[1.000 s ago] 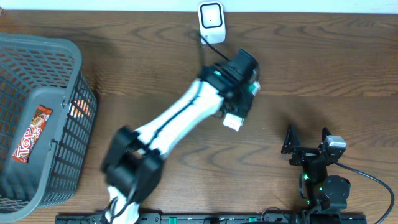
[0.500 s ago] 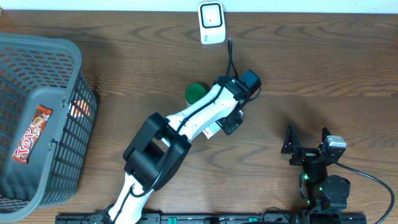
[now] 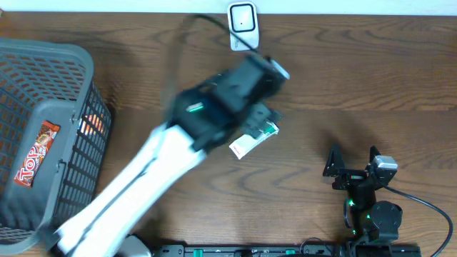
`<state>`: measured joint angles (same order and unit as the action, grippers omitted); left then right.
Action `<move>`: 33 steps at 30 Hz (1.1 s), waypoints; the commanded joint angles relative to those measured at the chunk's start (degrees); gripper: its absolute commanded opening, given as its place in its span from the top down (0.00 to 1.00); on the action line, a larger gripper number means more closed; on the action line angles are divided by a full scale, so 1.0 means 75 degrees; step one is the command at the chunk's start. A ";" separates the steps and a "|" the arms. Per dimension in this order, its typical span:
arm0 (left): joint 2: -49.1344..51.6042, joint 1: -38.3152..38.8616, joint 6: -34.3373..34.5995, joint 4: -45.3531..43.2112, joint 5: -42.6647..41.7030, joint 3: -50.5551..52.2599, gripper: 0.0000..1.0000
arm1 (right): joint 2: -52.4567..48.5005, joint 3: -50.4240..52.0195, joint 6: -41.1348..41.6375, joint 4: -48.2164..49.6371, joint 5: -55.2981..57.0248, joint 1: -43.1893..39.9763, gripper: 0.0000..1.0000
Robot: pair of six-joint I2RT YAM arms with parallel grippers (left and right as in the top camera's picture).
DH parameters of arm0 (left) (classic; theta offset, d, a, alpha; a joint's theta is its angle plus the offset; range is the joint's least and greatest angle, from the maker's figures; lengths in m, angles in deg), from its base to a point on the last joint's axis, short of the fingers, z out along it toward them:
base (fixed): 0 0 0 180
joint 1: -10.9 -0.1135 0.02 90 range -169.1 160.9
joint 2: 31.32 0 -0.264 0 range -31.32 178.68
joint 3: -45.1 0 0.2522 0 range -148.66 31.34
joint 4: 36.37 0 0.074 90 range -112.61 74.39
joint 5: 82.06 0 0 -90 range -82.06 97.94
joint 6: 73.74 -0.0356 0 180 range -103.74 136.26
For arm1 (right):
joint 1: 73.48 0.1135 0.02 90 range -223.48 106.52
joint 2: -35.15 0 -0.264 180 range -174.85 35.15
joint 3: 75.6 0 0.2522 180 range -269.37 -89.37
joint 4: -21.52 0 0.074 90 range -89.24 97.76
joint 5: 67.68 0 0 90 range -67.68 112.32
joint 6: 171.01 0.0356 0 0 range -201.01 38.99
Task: Scan the item barcode
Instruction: 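Place the Panadol box on the table beside the jar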
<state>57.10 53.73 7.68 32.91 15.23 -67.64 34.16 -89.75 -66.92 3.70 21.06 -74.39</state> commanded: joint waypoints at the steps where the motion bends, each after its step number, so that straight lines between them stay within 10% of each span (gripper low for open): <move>1: -0.1072 -0.0845 0.0600 -0.0015 0.1475 -0.0152 0.03 | 0.0029 0.0009 0.0064 -0.0029 0.0044 -0.0067 0.01; 15: -0.2063 -0.9017 0.5132 0.1017 0.0280 -0.0026 0.03 | 0.0029 0.0009 0.0064 -0.0029 0.0044 -0.0067 0.01; 25: 0.0117 -1.0078 0.9471 0.1932 0.1049 0.1026 0.03 | 0.0029 0.0009 0.0064 -0.0029 0.0041 -0.0067 0.01; 33: 0.1830 -1.0080 0.9737 0.1017 0.1338 0.1271 0.03 | 0.0029 0.0009 0.0064 -0.0029 0.0041 -0.0067 0.01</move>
<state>67.94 -21.79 77.36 41.55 22.75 -58.24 34.16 -89.75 -66.92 3.73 21.06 -74.39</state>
